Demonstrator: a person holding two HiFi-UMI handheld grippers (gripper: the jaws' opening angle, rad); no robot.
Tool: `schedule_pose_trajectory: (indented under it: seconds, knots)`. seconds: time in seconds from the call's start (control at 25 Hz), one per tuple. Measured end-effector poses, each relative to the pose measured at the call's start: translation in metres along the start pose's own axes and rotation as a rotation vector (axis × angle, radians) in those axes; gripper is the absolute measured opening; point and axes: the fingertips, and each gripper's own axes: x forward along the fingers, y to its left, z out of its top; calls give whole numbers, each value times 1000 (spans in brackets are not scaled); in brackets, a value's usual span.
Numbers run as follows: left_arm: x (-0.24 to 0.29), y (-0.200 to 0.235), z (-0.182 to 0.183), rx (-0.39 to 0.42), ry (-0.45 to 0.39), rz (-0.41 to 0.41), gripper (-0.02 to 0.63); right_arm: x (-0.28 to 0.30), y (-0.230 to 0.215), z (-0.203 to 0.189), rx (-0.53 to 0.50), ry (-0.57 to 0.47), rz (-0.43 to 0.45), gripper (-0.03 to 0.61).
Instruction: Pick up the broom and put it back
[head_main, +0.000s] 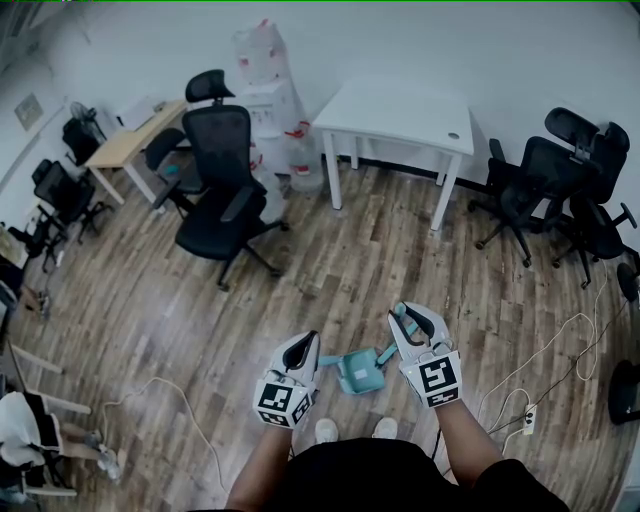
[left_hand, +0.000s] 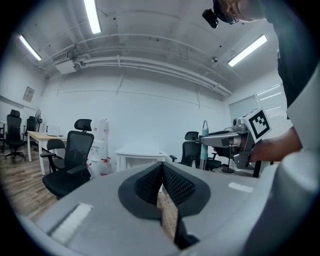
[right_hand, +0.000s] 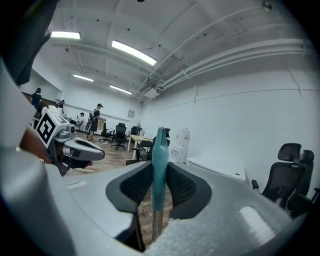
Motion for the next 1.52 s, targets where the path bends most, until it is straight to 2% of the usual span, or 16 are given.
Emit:
schedule_pose_trajectory:
  seconds: [0.32,0.68,1.52]
  knots:
    - [0,1,-1,5,4,-1,17,0,-2,-6,12,14,-11,97]
    - [0,9,-11,24,39,8,17,6,10,-25,-4,73,26,97]
    - [-15,9,-59,-38,153,22,17,-1,37,-122,-65,320,93,97]
